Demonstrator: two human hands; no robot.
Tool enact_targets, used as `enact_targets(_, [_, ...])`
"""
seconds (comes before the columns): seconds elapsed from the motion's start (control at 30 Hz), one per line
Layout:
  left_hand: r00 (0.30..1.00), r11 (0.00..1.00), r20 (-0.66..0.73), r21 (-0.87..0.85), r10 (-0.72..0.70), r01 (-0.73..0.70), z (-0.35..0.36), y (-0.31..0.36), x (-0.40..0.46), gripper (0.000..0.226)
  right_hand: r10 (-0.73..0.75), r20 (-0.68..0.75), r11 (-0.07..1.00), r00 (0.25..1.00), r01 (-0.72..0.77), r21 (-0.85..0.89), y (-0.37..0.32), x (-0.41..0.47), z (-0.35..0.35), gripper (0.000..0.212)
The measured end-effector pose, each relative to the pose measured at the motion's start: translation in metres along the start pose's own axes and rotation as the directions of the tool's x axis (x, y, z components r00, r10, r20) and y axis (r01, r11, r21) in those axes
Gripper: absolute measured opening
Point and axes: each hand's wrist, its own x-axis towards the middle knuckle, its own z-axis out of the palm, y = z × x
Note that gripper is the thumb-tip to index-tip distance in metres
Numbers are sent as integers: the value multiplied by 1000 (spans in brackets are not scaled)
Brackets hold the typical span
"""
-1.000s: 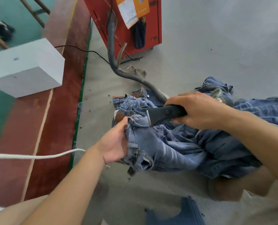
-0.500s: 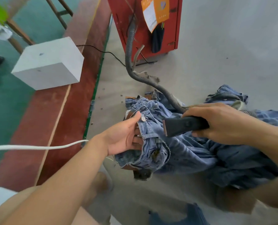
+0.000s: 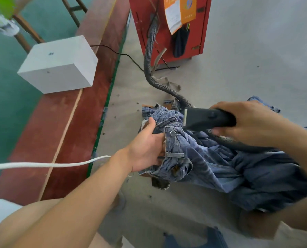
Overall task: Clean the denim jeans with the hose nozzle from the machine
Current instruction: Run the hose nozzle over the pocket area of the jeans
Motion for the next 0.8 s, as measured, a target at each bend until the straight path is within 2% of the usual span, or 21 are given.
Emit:
enact_targets(0.17, [1000, 996, 22, -90, 19, -17, 2, -4, 3, 104, -13, 189, 996, 982, 30, -87, -5, 9, 19, 33])
enact_targets(0.23, [1000, 994, 23, -105, 13, -10, 1, -4, 4, 103, -19, 218, 996, 976, 38, -85, -8, 10, 28, 32])
enact_targets(0.4, [999, 996, 33, -95, 9, -6, -1, 0, 2, 104, -48, 203, 998, 978, 53, -20, 0, 11, 20, 36])
enact_targets(0.57, [1000, 999, 14, 42, 20, -21, 3, 6, 2, 98, 1, 154, 994, 988, 15, -104, 0, 9, 22, 37])
enact_targets(0.7, [1000, 999, 16, -51, -3, 3, -1, 4, 3, 106, -58, 180, 995, 982, 72, -69, -5, 5, 26, 39])
enact_targets(0.8, [1000, 990, 22, -141, 4, -1, -1, 4, 2, 111, -50, 140, 999, 989, 52, -14, -3, 2, 14, 39])
